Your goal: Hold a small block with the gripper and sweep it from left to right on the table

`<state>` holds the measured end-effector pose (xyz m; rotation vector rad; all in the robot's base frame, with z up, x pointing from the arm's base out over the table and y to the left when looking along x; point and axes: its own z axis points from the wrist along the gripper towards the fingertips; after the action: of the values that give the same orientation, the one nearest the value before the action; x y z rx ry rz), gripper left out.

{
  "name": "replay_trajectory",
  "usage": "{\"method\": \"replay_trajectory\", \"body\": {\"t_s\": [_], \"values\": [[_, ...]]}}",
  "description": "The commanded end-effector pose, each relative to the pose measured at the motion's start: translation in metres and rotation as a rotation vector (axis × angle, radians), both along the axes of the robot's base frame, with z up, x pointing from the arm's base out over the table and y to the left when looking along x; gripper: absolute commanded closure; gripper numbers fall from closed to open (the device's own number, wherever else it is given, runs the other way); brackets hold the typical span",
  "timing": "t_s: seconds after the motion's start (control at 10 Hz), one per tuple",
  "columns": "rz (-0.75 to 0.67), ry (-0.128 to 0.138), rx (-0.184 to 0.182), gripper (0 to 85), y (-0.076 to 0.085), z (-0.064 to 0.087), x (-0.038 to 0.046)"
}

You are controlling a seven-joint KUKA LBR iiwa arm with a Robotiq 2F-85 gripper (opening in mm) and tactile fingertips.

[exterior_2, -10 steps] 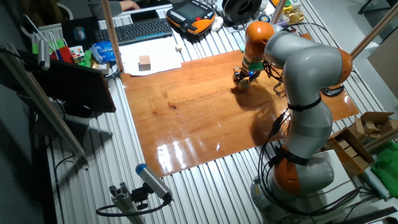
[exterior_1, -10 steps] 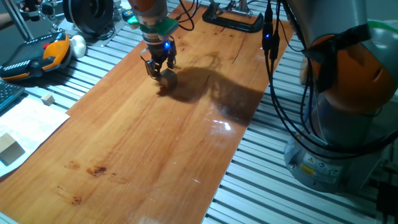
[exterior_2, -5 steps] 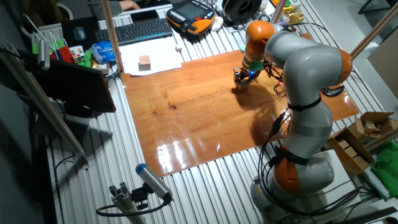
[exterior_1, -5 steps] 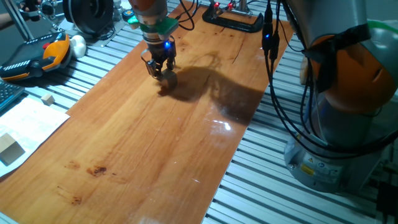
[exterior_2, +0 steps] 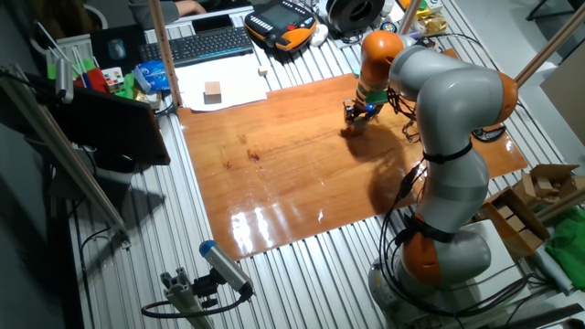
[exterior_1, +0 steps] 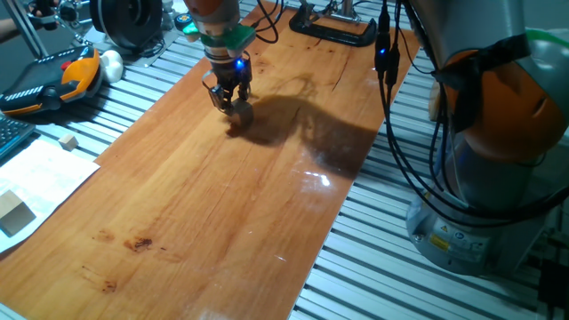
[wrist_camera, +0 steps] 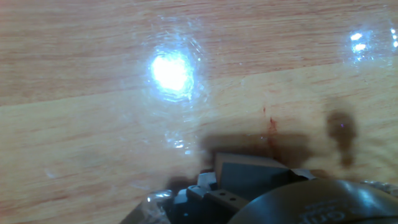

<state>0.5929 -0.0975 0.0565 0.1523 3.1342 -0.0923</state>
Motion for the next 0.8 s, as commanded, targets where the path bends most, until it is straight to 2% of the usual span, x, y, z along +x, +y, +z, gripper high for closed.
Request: {"method": "replay_trajectory", "body": {"t_s": [0.0,0.2,0.5,0.7], "values": [[0.001,-0.001,-0.001,26.7,0.0000,0.0004,0.0000],[0.007,0.005,0.001,34.0,-0.0005,-0.0019,-0.0014],[-0.004,-0.003,-0.009,32.3,0.0018,-0.0016,-0.0021],[0.000,0.008,-0.006,36.3,0.0018,-0.0016,-0.0021]]}}
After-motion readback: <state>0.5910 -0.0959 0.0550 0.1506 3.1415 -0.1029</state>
